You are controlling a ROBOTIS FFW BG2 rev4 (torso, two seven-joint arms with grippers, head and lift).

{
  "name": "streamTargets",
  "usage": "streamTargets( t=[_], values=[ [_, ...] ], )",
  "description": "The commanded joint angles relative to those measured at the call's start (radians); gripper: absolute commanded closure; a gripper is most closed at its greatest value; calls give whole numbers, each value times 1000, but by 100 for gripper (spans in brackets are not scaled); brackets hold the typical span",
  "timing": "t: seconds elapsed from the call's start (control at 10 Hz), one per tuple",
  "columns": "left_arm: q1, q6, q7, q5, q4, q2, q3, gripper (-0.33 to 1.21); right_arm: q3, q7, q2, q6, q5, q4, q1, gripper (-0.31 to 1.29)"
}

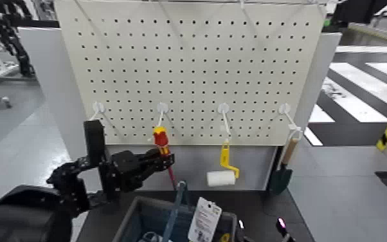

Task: Put the red screwdriver into the crate.

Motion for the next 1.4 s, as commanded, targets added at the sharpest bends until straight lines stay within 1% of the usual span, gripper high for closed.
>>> streamTargets(
  t=[0.1,0.2,0.3,0.6,0.8,0.9,1.1,1.4],
  values=[
    [38,62,18,-13,-116,8,51,117,-2,0,3,0,0,0,0,16],
    [37,108,15,-33,-163,13,65,117,-2,0,3,1,0,0,0,16],
    [44,136,11,-34,-182,10,78,117,-2,0,3,1,0,2,0,16],
    [124,235,8,-13,-242,-16,134,117,-3,0,6,-5,0,2,3,16],
    [161,277,2,7,-242,-16,134,117,-2,0,4,-5,0,2,2,16],
    [175,283,2,19,-228,-20,137,117,-2,0,4,-5,-2,2,2,16],
    [196,284,-9,35,-173,-9,127,117,0,0,4,-5,-2,2,2,16],
    [204,249,-18,65,-51,-15,95,117,0,2,4,-5,-8,3,2,16]
  ],
)
